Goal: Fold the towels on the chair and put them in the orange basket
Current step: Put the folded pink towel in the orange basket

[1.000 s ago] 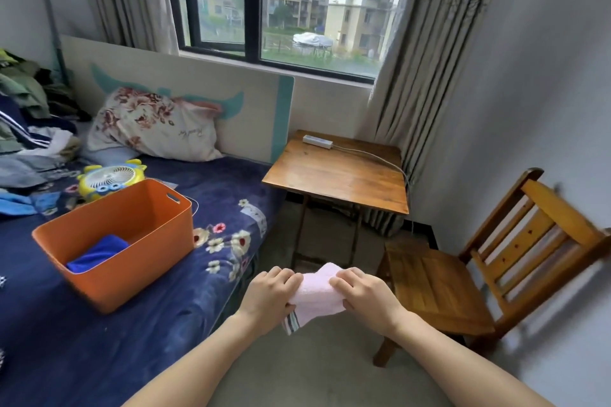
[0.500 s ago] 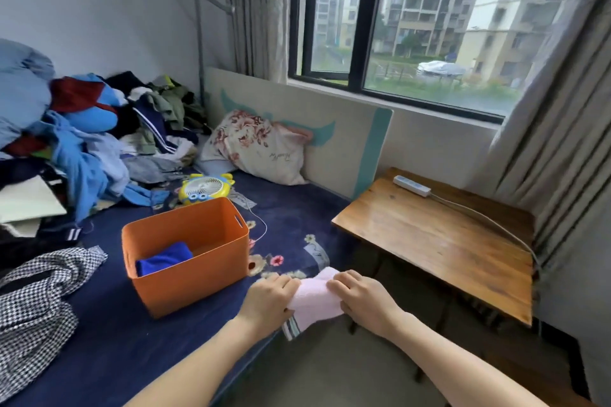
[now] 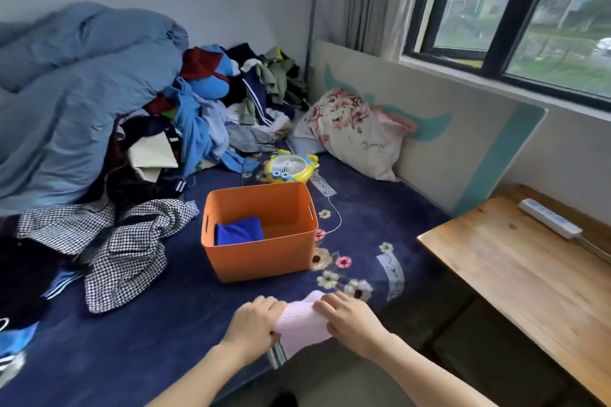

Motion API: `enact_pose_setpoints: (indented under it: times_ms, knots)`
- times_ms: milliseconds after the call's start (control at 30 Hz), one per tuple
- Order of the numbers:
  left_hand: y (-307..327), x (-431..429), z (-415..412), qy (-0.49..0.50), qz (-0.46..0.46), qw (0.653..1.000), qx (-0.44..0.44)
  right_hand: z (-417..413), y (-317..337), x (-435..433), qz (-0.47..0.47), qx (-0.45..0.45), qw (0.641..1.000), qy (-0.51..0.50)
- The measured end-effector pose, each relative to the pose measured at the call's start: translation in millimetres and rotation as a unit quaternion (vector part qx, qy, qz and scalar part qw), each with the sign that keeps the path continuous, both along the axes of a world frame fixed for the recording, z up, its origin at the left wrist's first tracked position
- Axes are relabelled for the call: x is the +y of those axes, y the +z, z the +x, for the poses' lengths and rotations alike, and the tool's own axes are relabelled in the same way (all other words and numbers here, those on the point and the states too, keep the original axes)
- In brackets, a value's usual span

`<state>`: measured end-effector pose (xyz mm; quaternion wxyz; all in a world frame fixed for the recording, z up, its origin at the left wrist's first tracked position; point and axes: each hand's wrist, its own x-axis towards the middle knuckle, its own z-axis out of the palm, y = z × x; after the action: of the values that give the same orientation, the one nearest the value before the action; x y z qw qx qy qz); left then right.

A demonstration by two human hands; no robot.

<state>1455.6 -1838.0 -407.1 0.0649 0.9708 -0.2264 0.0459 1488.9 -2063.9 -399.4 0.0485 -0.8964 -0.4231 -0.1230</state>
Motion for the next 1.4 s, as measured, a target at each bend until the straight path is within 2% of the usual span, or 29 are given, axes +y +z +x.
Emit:
enact_pose_setpoints:
  times_ms: [100,233,367,500,733,1033,1300,1400]
  knots:
    - [-4.4,24.6,18.9,0.022,-0.050,0.998,0.022,28.3,0.1,22.8,0.002,0.011,1.000,0.029]
    - [-4.1,61.2,71.9,0.069,-0.168,0.983,0.018,95.3,17.7,51.0,0.002,-0.004,0.998,0.064]
    - [16.3,79.1,131.0,0.074,-0.229,0.969,-0.063,161.8,53.9,75.4,0.023,-0.033,0.997,0.072]
    - [31.2,95.7,188.6,0.065,-0.200,0.972,-0.108,214.8,61.6,95.2,0.051,-0.011,0.998,0.046]
    - [-7.1,112.2,227.2,0.060,-0.179,0.981,-0.040,254.9,30.1,109.6,0.021,0.033,0.997,0.061]
    - [-7.7,114.7,295.1,0.103,-0.138,0.983,-0.056,343.3,9.4,116.5,0.032,0.093,0.991,0.087]
    - [-9.8,105.9,378.3,0.184,-0.115,0.976,0.003,439.6,-14.3,119.7,0.039,0.140,0.986,0.088]
    - [-28.2,97.2,408.0,0.237,-0.140,0.958,0.084,463.7,-39.1,117.4,0.028,0.178,0.981,0.076]
